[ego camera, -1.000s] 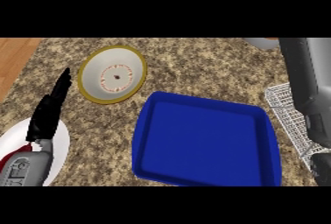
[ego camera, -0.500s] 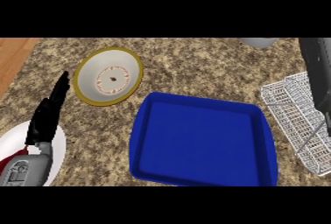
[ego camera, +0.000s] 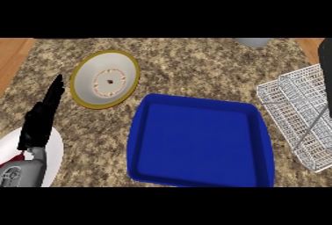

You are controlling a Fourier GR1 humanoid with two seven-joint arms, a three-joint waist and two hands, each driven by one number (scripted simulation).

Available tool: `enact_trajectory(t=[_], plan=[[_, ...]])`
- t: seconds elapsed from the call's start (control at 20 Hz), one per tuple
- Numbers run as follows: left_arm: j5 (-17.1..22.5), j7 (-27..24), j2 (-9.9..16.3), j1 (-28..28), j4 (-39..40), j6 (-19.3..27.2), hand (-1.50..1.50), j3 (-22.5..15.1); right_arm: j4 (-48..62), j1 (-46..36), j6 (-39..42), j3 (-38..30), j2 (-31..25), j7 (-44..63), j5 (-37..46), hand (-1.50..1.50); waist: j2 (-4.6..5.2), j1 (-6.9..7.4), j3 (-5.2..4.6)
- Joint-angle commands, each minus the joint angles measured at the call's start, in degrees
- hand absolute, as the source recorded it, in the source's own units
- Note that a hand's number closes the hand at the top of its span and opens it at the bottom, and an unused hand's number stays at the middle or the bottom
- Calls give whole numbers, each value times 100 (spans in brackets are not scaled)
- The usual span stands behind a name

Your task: Pick the tomato from the tray and place it in the tiered basket

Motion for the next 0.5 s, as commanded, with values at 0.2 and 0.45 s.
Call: enact_trajectory(t=[0.2, 0.45], plan=[[-150, 89, -157, 289, -244, 124, 0, -78, -1147, 718, 555, -409, 18, -113, -712, 150, -29, -65, 0], [-79, -304, -59, 300, 3, -30, 0, 59, -1581, 1353, 314, -727, 181, -309, -1210, 150, 0, -38, 0]])
